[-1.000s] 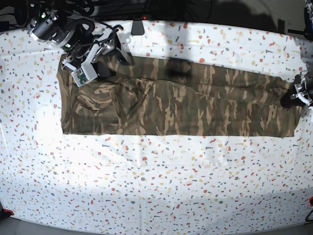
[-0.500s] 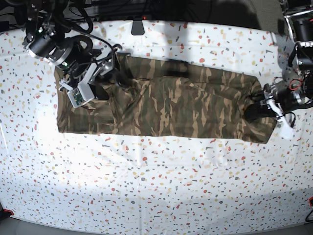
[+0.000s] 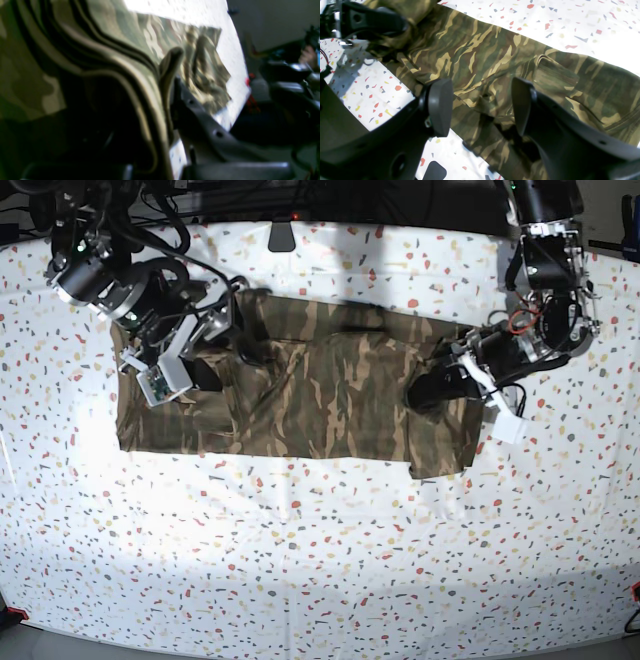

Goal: Fold the T-shirt properly
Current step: 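Lift the strip end with the left gripper and fold it toward the right gripper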

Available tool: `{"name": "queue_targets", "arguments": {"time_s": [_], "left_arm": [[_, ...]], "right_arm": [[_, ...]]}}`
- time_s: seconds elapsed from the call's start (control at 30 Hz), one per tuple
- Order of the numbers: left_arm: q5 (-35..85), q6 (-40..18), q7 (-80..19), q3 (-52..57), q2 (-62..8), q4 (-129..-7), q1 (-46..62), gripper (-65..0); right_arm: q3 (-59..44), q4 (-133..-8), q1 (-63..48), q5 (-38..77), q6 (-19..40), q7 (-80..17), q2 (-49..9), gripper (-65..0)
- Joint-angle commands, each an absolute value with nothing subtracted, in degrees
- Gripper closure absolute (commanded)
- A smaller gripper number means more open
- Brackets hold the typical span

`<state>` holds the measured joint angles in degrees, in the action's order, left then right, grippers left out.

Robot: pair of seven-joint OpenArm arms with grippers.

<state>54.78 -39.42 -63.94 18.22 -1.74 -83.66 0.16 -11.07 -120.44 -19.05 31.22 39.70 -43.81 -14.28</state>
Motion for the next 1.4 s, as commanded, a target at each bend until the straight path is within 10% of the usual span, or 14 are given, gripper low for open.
{"name": "queue_targets", "arguments": {"time_s": [0.0, 0.93, 1.17, 1.37], "left_arm": [[54.1, -40.0, -62.2, 18.3, -0.9, -84.9, -0.6, 0.0], [51.0, -40.0, -58.7, 17.8, 6.2, -84.9, 3.8, 0.0], [52.4, -40.0, -61.9, 6.7, 6.7, -84.9, 3.8, -29.7], [53.6, -40.0, -58.5, -7.2, 6.6, -84.9, 2.3, -32.0]], "right_arm": [[-11.2, -121.6, -18.8, 32.1, 40.0, -42.5, -14.7, -36.8], [-11.2, -121.6, -18.7, 32.2, 40.0, -42.5, -14.8, -36.8], [-11.2, -121.6, -18.7, 33.7, 40.0, -42.5, -14.7, -36.8], [-11.2, -121.6, -18.7, 33.6, 40.0, -42.5, -14.8, -36.8]]}}
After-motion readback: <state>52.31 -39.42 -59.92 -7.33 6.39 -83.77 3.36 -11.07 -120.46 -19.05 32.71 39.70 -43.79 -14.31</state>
